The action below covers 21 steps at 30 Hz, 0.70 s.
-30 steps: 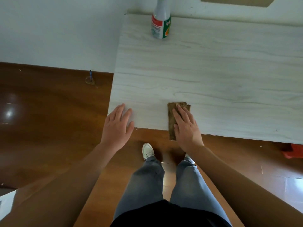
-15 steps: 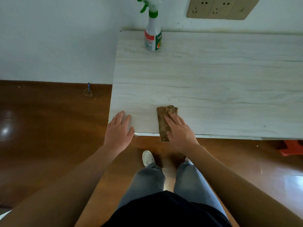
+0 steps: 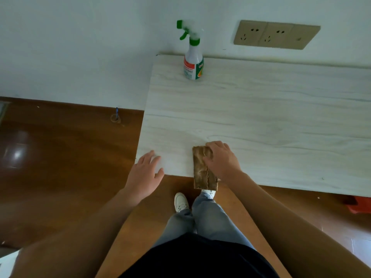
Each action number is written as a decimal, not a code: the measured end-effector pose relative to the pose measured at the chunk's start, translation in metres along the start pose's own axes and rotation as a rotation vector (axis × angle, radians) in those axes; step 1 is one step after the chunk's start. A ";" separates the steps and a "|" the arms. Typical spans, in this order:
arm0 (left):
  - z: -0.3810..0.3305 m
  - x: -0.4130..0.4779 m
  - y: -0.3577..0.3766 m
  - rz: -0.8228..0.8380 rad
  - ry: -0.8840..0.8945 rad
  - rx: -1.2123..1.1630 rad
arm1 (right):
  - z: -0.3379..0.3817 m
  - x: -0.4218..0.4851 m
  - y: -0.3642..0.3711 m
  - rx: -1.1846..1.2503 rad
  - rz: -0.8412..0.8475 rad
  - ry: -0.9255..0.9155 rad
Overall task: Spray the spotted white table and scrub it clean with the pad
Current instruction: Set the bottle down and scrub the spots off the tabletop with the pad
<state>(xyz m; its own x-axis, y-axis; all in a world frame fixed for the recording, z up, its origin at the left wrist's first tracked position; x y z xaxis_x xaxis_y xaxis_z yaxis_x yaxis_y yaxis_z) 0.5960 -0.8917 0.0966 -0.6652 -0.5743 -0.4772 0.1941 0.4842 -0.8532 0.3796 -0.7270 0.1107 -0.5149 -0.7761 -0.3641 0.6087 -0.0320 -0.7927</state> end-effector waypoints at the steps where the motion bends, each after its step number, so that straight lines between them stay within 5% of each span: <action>1: -0.001 0.000 -0.001 0.008 -0.012 -0.019 | 0.000 0.006 -0.001 -0.023 0.021 -0.008; 6: -0.010 0.006 -0.018 0.071 -0.086 -0.045 | -0.002 0.030 0.000 -0.149 0.116 -0.048; 12: -0.025 0.034 -0.048 0.024 -0.149 -0.151 | -0.012 0.049 -0.017 0.051 0.196 0.020; 21: -0.047 0.103 -0.091 -0.045 -0.040 -0.206 | -0.015 0.090 -0.077 0.290 -0.106 0.101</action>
<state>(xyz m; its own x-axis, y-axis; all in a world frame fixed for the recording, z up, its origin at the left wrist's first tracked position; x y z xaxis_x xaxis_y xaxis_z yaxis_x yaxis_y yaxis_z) 0.4760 -0.9634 0.1354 -0.6401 -0.6217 -0.4514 0.0111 0.5799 -0.8146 0.2772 -0.7848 0.1312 -0.6326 -0.6932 -0.3453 0.6881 -0.2985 -0.6614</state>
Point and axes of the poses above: each hand's wrist, its own x-axis towards the middle knuckle, its own y-axis out of the palm, z = x × y, the point moved 3 cm from there along x, towards the middle knuckle, and after that the axes turned 5 degrees about -y, right-handed, at the moved point
